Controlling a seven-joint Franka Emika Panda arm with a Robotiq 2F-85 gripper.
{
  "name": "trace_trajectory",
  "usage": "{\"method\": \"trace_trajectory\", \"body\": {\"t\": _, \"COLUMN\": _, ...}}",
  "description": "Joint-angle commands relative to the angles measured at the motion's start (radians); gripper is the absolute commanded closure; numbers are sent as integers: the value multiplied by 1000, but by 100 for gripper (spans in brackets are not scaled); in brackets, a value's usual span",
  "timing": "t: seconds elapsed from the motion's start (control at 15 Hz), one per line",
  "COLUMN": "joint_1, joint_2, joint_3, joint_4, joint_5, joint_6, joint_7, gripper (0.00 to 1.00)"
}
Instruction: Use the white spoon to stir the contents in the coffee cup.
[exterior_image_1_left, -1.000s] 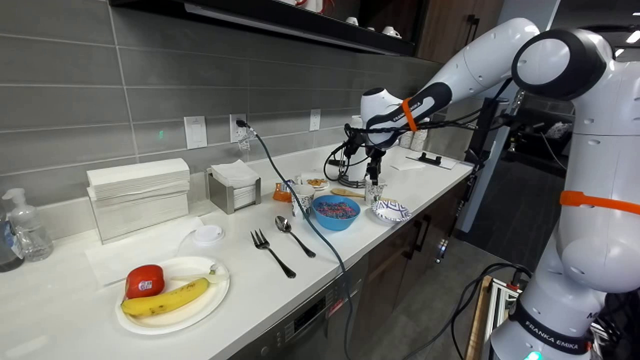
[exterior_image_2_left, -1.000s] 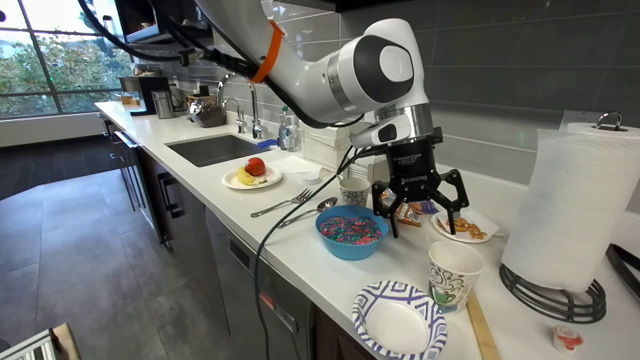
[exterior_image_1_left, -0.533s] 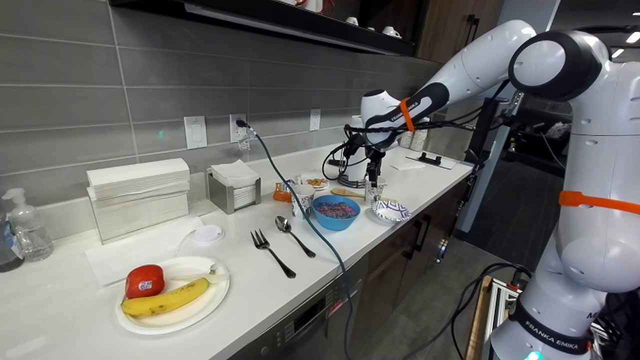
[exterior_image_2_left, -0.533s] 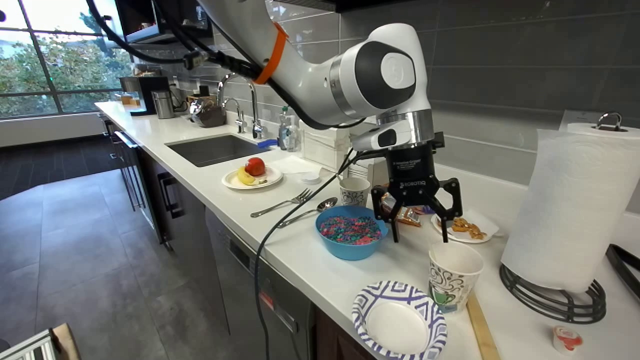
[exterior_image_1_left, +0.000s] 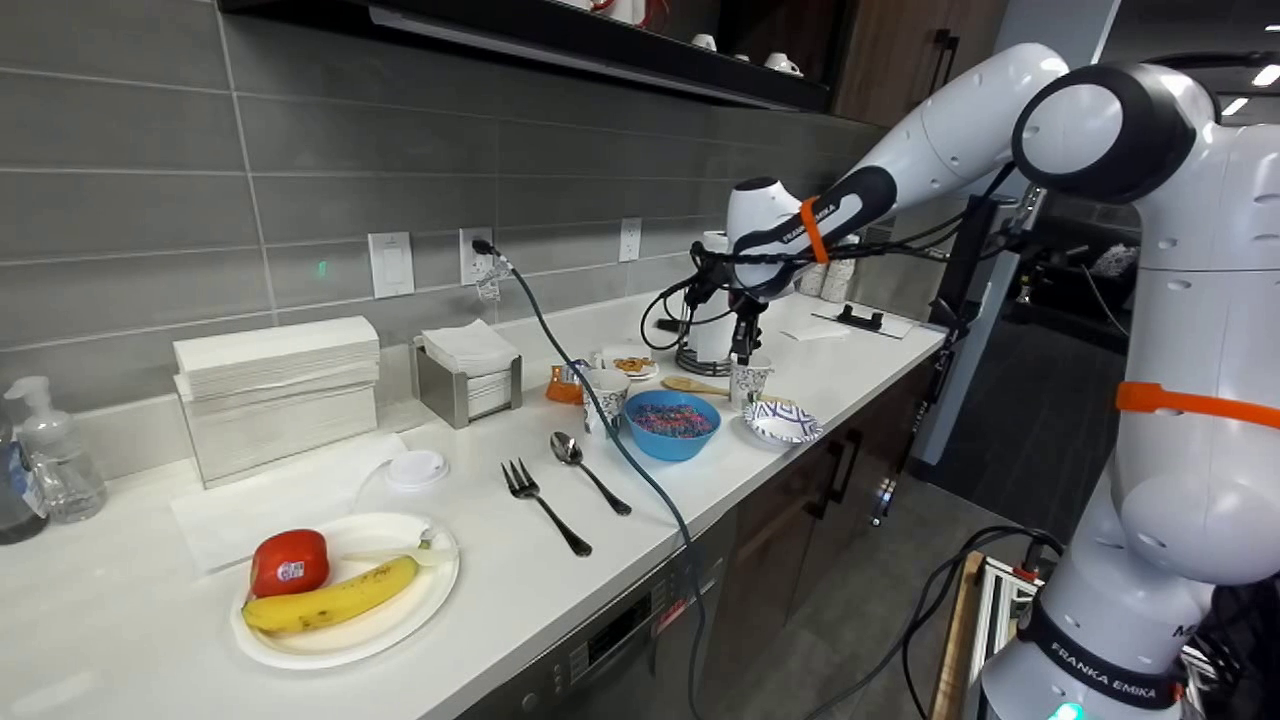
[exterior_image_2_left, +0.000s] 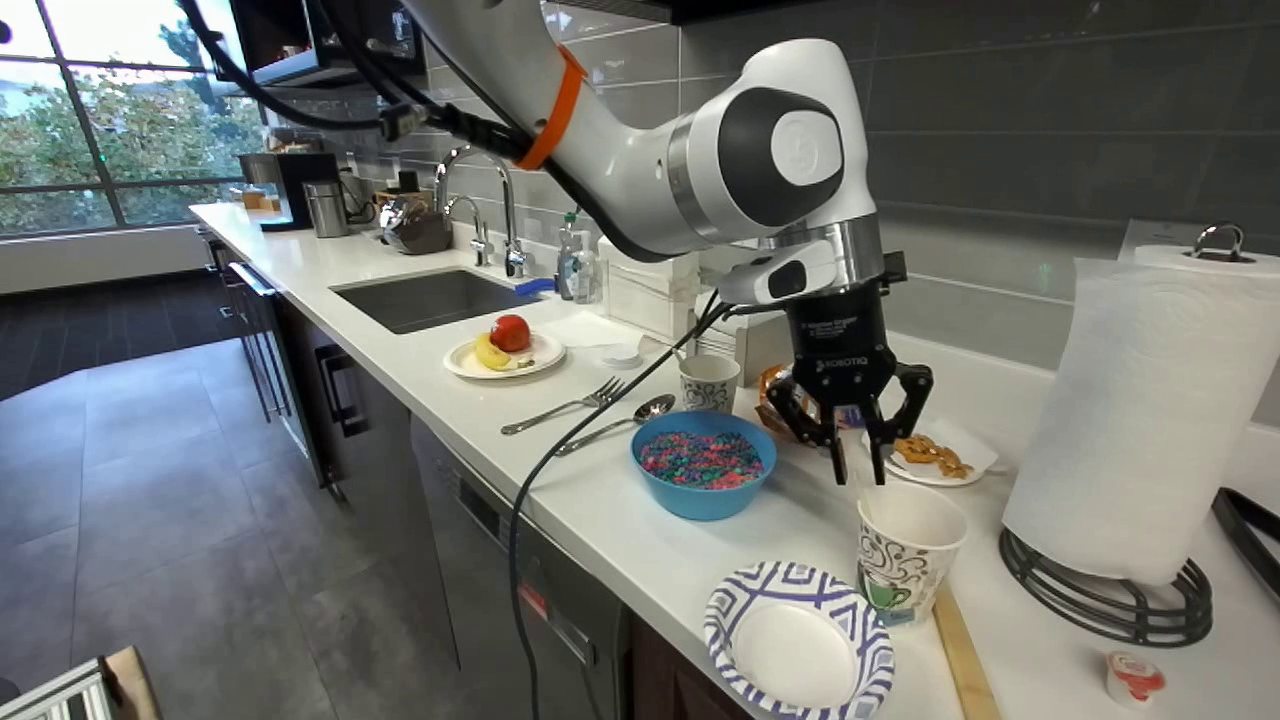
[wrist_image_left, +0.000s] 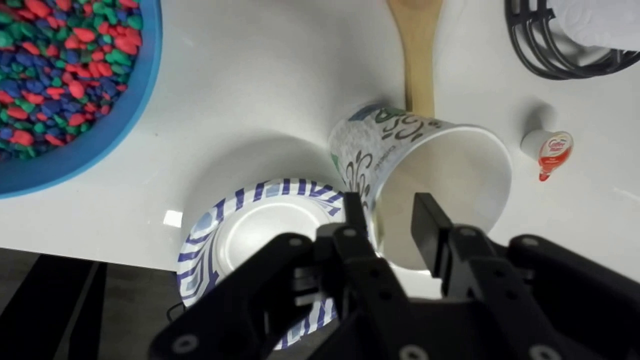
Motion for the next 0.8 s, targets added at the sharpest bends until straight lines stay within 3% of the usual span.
{"method": "trace_trajectory", "body": {"t": 0.0, "joint_1": -1, "joint_2": 26, "joint_3": -12, "joint_4": 13, "joint_5": 14, "joint_6": 50, "joint_7": 28, "gripper": 71}}
{"method": "trace_trajectory", "body": {"t": 0.13, "joint_1": -2, "joint_2": 31, "joint_3": -19, "joint_4": 16, "joint_5": 13, "joint_6": 54, "joint_7": 28, "gripper": 74}}
{"method": "trace_trajectory", "body": {"t": 0.47, "joint_1": -6, "joint_2": 32, "joint_3": -39, "joint_4": 29, "joint_5": 9, "joint_6": 40, "joint_7": 29, "gripper": 100}}
{"method": "trace_trajectory", "body": {"t": 0.73, "joint_1": -15, "joint_2": 38, "joint_3": -51, "joint_4": 48, "joint_5": 14, "joint_6": 21, "joint_7": 28, "gripper": 99}}
